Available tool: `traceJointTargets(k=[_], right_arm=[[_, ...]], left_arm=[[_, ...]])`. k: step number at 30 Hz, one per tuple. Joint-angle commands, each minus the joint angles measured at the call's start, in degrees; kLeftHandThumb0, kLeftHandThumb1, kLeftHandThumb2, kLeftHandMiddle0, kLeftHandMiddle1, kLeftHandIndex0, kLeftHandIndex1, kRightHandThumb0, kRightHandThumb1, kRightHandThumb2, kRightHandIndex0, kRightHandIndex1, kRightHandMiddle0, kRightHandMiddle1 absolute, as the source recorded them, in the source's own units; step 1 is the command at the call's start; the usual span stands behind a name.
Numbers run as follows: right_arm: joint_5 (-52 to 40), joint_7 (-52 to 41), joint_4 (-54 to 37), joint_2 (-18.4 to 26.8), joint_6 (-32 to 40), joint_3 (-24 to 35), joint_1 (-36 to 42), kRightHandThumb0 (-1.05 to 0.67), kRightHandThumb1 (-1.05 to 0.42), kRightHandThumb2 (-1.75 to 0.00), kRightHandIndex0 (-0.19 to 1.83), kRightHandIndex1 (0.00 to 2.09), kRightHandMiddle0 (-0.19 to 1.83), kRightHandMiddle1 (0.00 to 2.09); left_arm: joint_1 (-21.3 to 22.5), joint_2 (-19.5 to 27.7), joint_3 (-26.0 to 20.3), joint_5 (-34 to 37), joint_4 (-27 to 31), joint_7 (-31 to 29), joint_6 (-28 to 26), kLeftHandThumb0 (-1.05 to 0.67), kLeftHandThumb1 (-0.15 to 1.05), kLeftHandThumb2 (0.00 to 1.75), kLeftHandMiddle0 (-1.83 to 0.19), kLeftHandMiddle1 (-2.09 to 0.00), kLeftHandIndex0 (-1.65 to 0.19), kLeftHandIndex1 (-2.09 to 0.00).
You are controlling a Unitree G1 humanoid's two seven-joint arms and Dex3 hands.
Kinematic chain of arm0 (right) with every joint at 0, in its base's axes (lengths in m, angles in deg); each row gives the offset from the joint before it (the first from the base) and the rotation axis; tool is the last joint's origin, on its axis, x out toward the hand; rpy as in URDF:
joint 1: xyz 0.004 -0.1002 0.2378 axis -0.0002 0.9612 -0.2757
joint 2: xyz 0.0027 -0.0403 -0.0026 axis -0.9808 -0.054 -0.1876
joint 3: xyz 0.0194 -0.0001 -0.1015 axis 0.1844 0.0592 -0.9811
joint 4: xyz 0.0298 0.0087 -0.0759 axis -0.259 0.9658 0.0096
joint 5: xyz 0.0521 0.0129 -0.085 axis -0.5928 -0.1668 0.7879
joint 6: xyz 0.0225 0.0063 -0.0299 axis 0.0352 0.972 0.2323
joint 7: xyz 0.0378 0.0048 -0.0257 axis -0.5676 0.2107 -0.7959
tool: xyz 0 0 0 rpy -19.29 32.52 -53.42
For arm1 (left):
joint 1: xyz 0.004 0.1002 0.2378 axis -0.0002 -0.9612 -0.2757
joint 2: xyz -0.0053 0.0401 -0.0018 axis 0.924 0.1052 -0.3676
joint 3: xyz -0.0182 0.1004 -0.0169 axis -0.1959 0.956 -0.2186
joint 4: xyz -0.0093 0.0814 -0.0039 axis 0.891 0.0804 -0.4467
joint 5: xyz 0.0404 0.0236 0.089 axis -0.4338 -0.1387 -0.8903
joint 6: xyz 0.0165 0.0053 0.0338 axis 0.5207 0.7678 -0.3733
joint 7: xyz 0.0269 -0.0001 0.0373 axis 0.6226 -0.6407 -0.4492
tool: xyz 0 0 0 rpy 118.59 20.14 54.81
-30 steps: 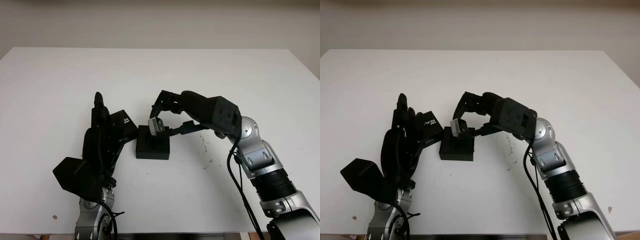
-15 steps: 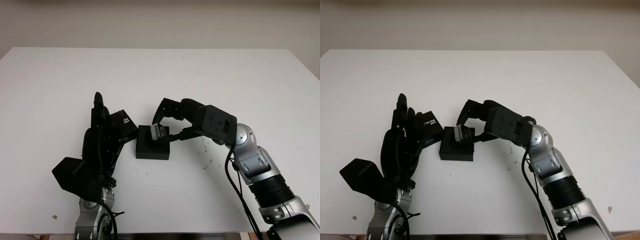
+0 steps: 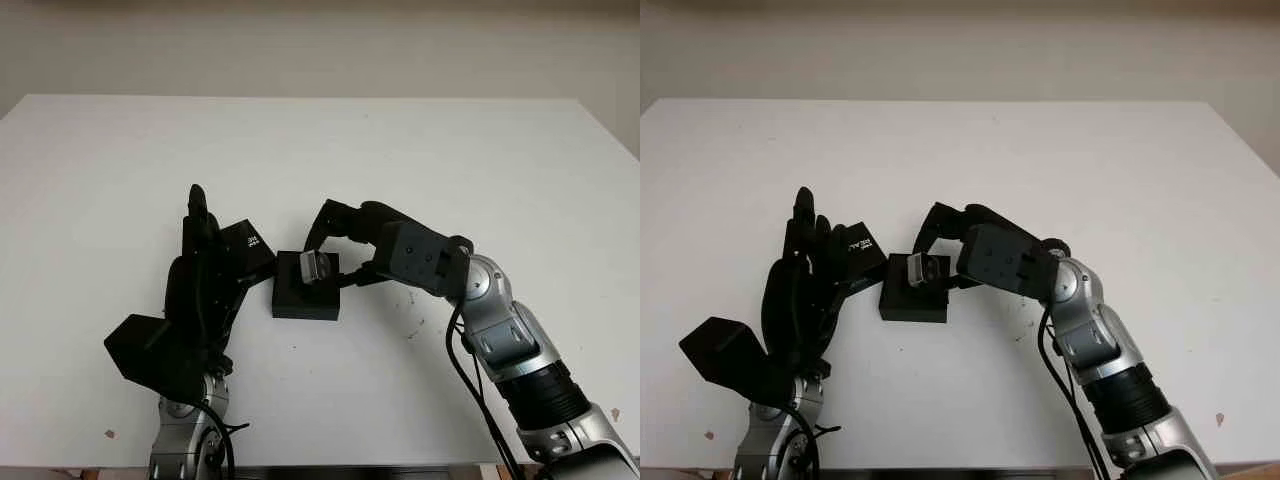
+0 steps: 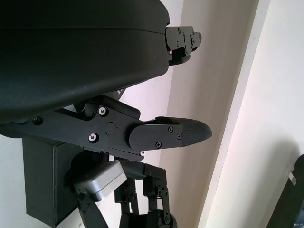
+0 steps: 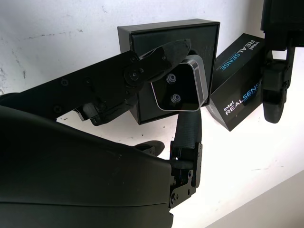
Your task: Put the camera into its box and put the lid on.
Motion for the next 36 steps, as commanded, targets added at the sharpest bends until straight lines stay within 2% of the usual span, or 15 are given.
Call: traceJointTargets(k=[1,9,24,36], right_arm=[[0.5,-0.2,-0.4,0.3,0.7,-0.4,0.9,-0.34,-0.97,-0.06,0.30,0.16,0.25,1.79],[3.0,0.0,0.0,1.0,-0.3,-2.1,0.8,-0.33,-0.96,-0.05,0.31,0.16,0.26,1.81],[9.7,2.5,3.5,1.8,-6.5,-5.2,0.6,-0.34,-1.02,-0.07,0.35,0.20,0.29,1.86],[12.1,4.6,3.6,1.9,-9.5,-5.7,2.5,-0.35,-1.05,-0.10,0.38,0.21,0.30,1.93]], left_arm=[[-0.4,-1.5,0.3,-0.1,0.0,0.1,0.3,-0.51,1.05,0.38,0.04,-0.05,0.08,-0.05],[-0.7,-1.7,0.4,0.0,0.3,0.1,0.4,-0.50,1.05,0.37,0.04,-0.06,0.07,-0.06],[-1.7,-1.9,1.6,-0.4,1.9,0.3,1.0,-0.52,1.05,0.36,0.04,-0.05,0.08,-0.05],[-2.8,-2.0,2.4,-0.3,3.5,0.8,0.9,-0.53,1.05,0.34,0.03,-0.06,0.07,-0.06]])
